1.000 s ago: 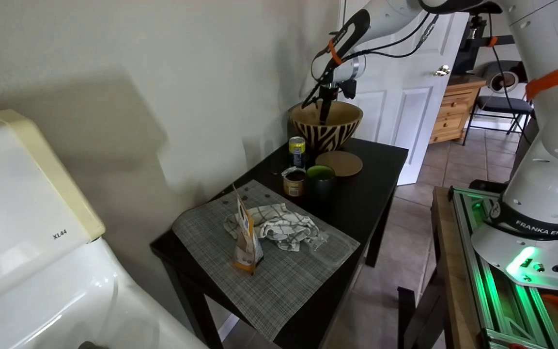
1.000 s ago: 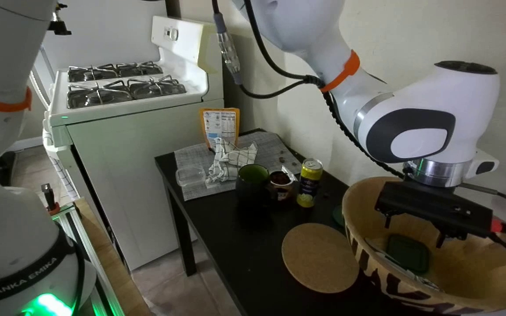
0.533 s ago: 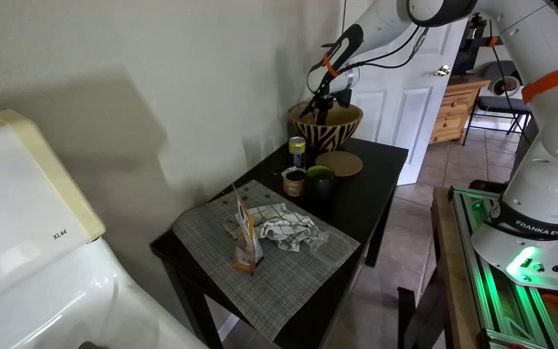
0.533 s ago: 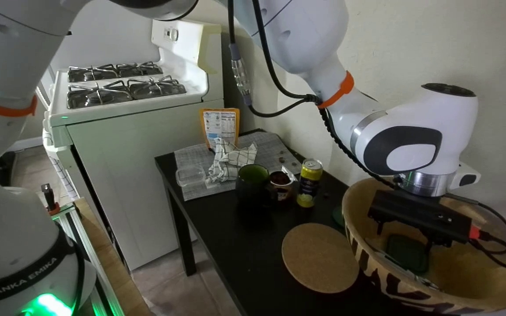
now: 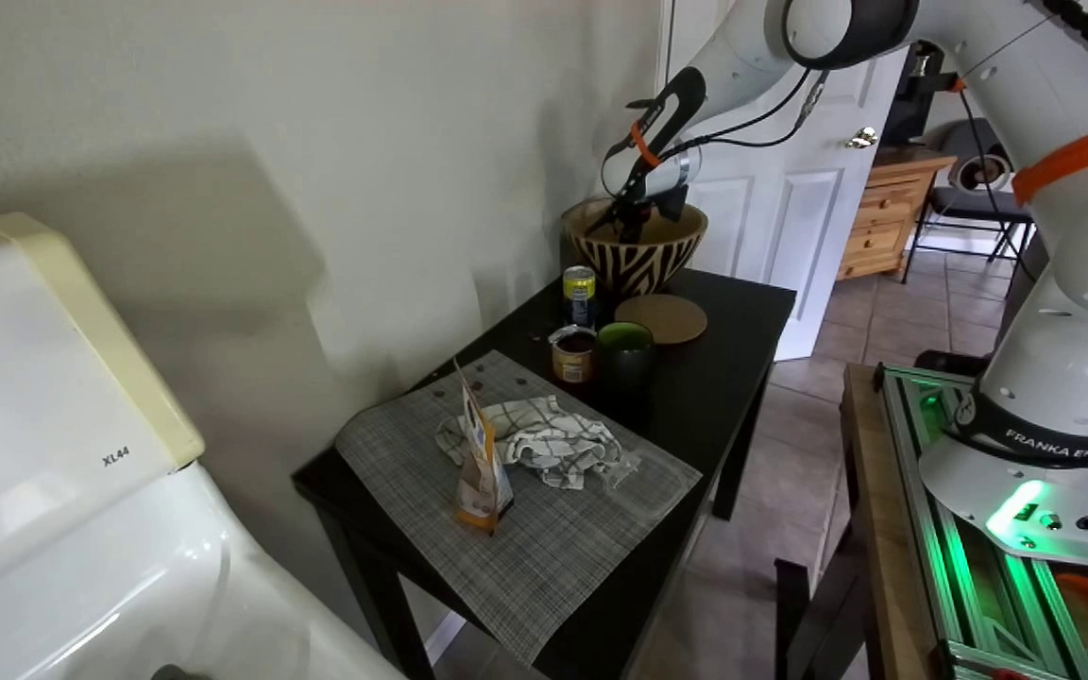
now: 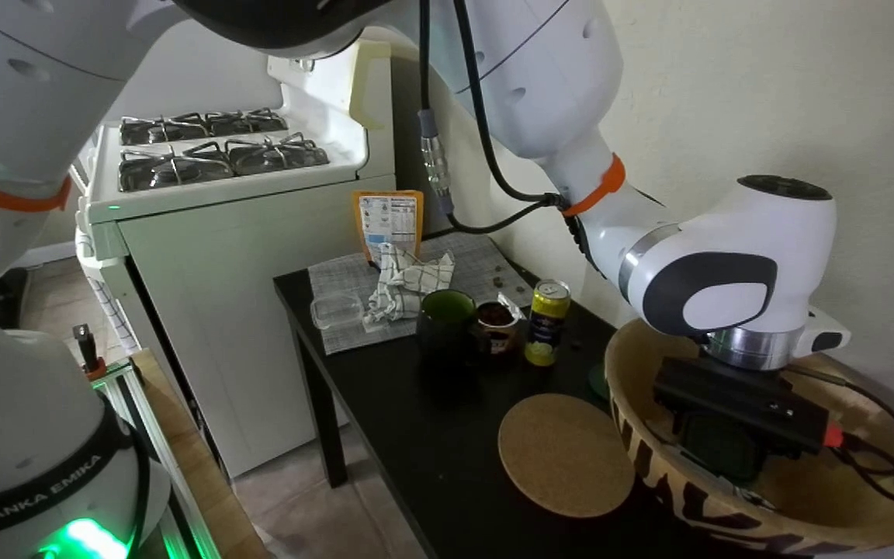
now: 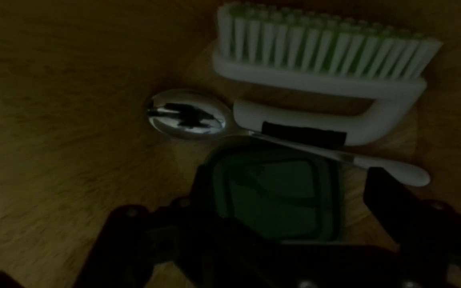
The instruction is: Remove the green lid from the brown bowl
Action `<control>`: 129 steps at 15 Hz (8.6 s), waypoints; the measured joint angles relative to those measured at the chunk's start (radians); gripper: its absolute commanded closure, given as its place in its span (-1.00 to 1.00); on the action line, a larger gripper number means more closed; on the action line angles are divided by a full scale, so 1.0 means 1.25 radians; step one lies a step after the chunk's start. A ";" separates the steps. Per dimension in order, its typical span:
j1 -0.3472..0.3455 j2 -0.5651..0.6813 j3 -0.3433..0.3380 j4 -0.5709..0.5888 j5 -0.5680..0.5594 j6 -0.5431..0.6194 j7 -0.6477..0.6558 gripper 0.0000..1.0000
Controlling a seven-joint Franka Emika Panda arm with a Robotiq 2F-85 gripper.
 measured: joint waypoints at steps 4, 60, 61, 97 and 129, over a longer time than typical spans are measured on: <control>-0.013 0.021 0.011 0.018 -0.017 0.035 0.000 -0.94; -0.018 -0.174 0.056 -0.087 -0.149 0.063 0.097 1.00; -0.020 -0.201 0.064 -0.108 -0.143 0.063 0.085 1.00; -0.120 -0.072 0.078 0.091 0.052 -0.206 -0.445 -1.00; -0.018 -0.003 0.023 -0.075 -0.108 0.106 -0.246 0.10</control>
